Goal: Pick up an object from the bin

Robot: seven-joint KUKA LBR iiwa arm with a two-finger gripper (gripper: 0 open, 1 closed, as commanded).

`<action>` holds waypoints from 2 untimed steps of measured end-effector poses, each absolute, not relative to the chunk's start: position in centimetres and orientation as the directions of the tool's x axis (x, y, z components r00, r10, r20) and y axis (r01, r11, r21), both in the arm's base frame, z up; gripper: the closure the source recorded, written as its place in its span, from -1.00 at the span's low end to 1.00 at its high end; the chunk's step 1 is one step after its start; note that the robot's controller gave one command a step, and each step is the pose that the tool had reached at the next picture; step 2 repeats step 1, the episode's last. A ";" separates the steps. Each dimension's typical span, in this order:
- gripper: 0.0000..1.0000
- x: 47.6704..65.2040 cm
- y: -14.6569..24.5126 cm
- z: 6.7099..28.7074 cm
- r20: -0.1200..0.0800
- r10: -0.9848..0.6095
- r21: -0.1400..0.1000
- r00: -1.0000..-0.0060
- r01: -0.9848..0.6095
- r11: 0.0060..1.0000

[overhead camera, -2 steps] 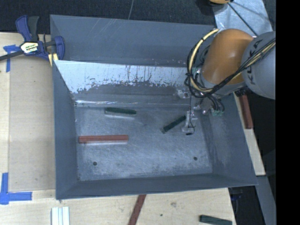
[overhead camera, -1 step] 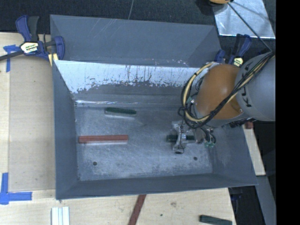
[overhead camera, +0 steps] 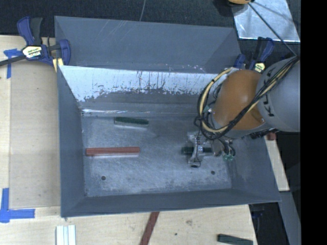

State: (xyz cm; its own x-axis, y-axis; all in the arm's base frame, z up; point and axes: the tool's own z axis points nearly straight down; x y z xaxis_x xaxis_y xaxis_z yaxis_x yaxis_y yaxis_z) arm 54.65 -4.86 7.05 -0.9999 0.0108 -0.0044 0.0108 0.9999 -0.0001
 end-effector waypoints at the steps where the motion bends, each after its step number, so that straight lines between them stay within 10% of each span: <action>1: 1.00 52.4 -4.6 26.9 -0.012 -0.016 -0.002 -1.000 -0.016 1.000; 2: 1.00 52.4 -4.6 26.9 -0.012 -0.016 -0.002 -1.000 -0.016 1.000</action>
Offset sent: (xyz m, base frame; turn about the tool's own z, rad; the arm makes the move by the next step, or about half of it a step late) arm 0.0000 0.0000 0.0000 0.0000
